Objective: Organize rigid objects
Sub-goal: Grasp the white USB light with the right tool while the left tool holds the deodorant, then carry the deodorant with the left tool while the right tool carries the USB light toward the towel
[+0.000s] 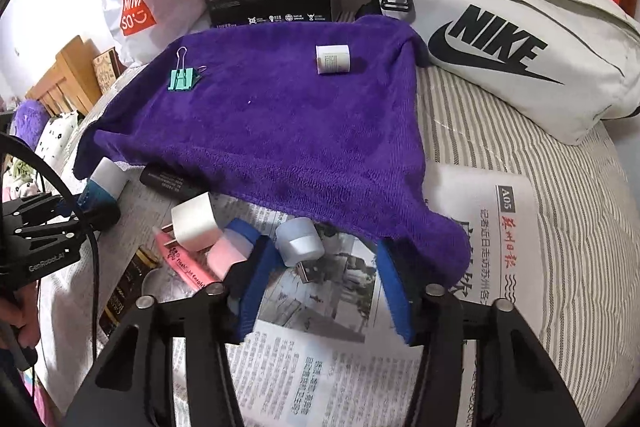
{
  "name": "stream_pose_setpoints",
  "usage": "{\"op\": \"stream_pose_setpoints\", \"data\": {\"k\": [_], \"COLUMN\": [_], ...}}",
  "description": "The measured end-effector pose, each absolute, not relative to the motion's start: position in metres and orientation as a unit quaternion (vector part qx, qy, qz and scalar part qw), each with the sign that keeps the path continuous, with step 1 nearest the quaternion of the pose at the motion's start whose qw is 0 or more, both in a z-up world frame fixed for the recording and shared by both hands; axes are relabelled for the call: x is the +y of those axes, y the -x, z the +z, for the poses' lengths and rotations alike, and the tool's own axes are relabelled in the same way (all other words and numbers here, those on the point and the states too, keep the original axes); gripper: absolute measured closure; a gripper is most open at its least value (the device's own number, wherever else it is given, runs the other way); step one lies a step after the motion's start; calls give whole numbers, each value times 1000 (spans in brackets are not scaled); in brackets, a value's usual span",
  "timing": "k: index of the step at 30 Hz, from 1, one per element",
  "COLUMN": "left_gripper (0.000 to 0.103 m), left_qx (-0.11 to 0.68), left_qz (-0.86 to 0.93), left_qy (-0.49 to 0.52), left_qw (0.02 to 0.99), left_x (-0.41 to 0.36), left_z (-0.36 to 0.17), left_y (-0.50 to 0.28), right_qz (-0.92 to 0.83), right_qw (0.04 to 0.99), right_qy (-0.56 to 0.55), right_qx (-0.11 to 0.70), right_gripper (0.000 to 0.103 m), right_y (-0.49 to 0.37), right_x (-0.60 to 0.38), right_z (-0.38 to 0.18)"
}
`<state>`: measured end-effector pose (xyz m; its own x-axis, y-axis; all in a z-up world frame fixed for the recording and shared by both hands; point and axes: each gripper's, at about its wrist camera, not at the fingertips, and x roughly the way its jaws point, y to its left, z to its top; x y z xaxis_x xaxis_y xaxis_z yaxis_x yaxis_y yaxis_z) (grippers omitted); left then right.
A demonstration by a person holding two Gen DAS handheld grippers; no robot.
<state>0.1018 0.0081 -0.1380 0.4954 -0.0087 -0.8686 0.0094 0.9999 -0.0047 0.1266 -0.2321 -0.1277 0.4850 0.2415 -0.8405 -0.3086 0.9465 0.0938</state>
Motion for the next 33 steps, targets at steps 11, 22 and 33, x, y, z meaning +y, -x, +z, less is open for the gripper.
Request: {"op": "stream_pose_setpoints", "data": {"k": [11, 22, 33], "left_gripper": [67, 67, 68], "left_qx": [494, 479, 429], "left_qz": [-4, -6, -10], "left_qy": [0, -1, 0], "left_qw": [870, 878, 903], "left_x": [7, 7, 8], "left_z": [-139, -139, -143], "left_y": [-99, -94, -78], "right_qz": [159, 164, 139], "right_qw": [866, 865, 893], "right_qy": [71, 64, 84], "right_qx": [469, 470, 421], "right_gripper": [78, 78, 78], "right_y": [-130, -105, -93], "right_x": [-219, -228, -224], "right_z": [-139, -139, -145]}}
